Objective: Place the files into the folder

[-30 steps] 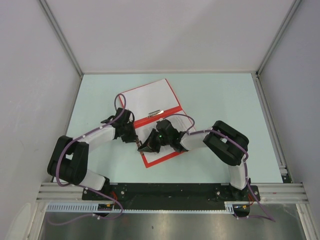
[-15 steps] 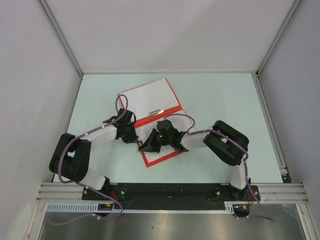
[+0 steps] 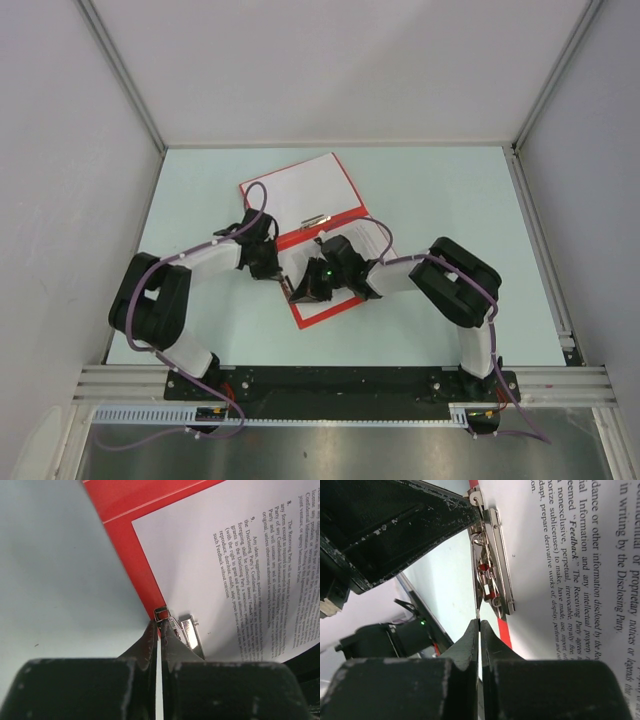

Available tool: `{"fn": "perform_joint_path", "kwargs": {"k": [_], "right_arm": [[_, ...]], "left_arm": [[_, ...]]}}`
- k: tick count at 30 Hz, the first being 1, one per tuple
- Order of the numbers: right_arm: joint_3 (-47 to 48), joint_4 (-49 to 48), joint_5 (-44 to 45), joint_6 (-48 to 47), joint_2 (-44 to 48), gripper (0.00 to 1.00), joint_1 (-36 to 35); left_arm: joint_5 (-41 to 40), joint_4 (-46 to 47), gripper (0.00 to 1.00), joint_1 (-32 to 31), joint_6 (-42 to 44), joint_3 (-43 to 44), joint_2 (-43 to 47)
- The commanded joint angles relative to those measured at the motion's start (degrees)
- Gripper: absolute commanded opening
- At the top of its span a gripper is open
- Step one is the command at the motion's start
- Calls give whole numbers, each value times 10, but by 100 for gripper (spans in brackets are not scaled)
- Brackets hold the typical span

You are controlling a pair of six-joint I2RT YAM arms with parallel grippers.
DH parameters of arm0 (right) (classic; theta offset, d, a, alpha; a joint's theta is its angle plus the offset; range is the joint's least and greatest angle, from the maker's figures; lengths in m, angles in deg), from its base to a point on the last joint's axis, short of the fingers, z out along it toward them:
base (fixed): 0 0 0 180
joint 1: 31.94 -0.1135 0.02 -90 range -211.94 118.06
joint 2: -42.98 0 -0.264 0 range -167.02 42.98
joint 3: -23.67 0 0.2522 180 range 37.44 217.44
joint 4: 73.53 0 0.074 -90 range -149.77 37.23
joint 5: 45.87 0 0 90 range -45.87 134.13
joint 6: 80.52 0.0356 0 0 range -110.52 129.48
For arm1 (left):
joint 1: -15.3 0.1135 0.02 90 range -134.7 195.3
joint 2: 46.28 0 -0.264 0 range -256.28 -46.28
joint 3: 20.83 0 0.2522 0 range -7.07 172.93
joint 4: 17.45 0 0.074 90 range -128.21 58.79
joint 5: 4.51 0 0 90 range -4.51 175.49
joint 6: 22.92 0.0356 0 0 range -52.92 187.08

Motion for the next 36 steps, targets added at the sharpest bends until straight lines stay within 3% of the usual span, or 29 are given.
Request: {"fn": "perform_joint_path", "kwargs": {"k": [1, 6, 11, 21, 30, 32, 33, 34, 35, 36], "right_arm": [[-22, 143, 15, -120, -21, 0, 33], [-22, 157, 41, -134, -29, 0, 30], [-22, 152, 117, -108, -37, 0, 3], [-41, 132, 259, -73, -48, 0, -40], [-41, -26, 36, 0, -36, 0, -19], [-41, -58, 5, 24, -37, 7, -8], [-41, -64, -11, 26, -37, 17, -5], [-40, -71, -18, 28, -37, 22, -4], [-40, -82, -24, 27, -36, 24, -1], [-40, -86, -31, 26, -35, 29, 0]], "left_arm": [[-44, -12, 0, 3, 51, -6, -35], [-45, -11, 0, 3, 46, -11, -31], [-6, 21, 0, 2, 5, -44, -17], [-4, 70, 0, -5, -38, -107, 14], [-2, 65, 0, -7, -37, -108, 42], [-2, 50, 0, -7, -29, -95, 56], [-4, 46, 1, -7, -17, -90, 63], [-11, 44, 6, -6, -11, -85, 82], [-17, 36, 24, -5, -4, -74, 91], [-23, 30, 33, -1, 8, -68, 99]]}}
